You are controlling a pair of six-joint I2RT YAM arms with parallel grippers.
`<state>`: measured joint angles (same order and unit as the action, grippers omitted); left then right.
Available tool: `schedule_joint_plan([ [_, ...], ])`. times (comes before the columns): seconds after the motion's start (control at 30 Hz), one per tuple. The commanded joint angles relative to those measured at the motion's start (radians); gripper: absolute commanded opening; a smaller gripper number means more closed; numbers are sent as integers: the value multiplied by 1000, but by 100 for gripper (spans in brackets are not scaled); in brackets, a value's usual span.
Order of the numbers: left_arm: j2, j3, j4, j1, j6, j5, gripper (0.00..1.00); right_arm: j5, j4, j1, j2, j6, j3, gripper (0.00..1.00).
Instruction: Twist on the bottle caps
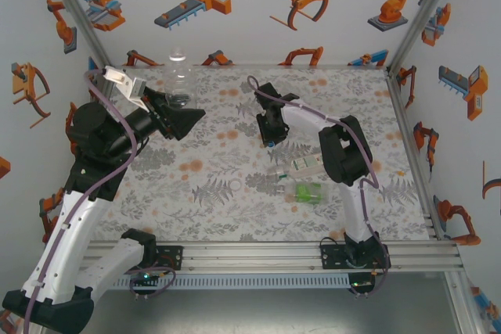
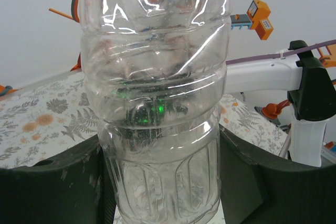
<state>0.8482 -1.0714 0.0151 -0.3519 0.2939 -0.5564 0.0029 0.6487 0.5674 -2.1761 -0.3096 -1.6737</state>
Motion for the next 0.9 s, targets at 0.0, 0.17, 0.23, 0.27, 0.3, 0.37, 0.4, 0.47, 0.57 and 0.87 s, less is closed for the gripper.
schedule_joint_plan([
  [0.0,-11,4,-29,2,6,3,0,13,14,6,-27,11,18,34],
  [0.17,18,17,45,4,-69,-12,0,2,34,5,26,7,8,30],
  [0.23,42,21,120,3,-130,-18,0,-43,37,-2,59,9,8,30],
  [0.27,53,26,143,4,-158,-26,0,-74,39,-7,74,9,9,30],
  [0.3,67,35,164,3,-189,-35,0,-100,39,-10,95,10,13,30],
  [0.37,98,41,208,2,-242,-47,0,-142,38,-13,143,21,25,30],
  [0.4,114,42,230,-2,-273,-56,0,-170,34,-15,174,30,35,30],
  [0.47,151,32,277,-8,-328,-76,0,-243,12,-18,234,61,62,28],
  [0.57,209,-5,379,-33,-454,-125,0,-339,-42,-21,357,102,128,24],
  [0.87,315,-74,614,-172,-820,-107,0,-625,-220,-49,723,240,337,11],
])
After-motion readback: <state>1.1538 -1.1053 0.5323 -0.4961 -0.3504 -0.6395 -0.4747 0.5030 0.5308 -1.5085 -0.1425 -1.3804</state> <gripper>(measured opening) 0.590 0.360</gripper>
